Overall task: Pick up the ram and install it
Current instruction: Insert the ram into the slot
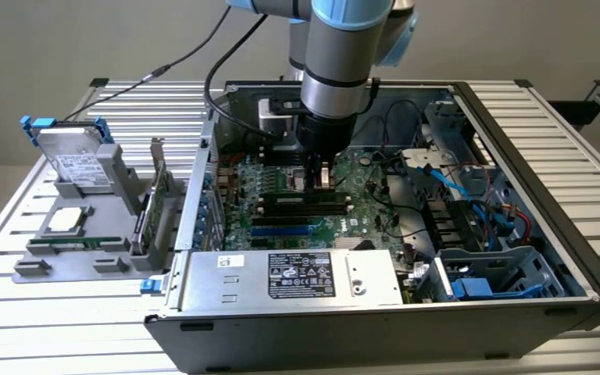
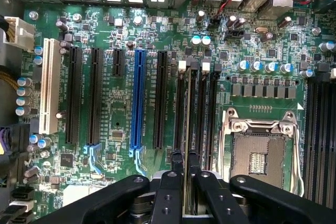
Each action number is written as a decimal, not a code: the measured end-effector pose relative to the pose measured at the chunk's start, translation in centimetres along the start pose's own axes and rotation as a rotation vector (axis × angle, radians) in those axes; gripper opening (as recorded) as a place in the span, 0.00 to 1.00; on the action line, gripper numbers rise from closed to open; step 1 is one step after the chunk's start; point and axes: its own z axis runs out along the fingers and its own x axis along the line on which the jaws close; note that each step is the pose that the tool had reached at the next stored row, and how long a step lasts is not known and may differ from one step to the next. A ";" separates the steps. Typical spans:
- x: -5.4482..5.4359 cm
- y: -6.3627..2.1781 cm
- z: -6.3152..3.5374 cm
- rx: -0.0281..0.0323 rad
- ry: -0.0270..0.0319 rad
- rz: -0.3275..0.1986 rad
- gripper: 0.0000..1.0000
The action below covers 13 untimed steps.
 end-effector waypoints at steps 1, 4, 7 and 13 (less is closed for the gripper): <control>0.0 0.00 0.02 0.0002 -0.0001 0.000 0.15; 0.1 -0.04 0.05 0.0002 -0.0001 0.000 0.15; 0.2 -0.06 0.06 0.0001 0.0011 0.000 0.15; 0.3 -0.12 0.18 -0.0001 0.0058 0.000 0.15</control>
